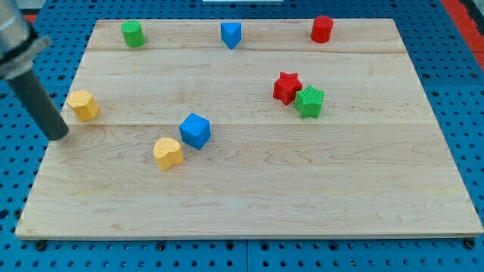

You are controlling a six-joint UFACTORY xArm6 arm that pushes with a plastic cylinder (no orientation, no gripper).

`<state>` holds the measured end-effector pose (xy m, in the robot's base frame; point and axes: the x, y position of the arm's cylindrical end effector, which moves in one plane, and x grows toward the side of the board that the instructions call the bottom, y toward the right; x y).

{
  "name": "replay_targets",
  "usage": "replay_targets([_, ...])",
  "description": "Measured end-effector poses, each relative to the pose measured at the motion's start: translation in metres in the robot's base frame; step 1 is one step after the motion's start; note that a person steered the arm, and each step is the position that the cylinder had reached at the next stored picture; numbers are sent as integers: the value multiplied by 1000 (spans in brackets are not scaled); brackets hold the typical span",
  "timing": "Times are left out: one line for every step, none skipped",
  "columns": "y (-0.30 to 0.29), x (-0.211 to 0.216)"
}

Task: Separate the stars from each other

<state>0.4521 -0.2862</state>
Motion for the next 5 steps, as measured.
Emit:
replay_targets([17, -28])
replay_targets([45, -29])
replay_targets([61, -26])
replay_targets([73, 7])
replay_targets([88, 9])
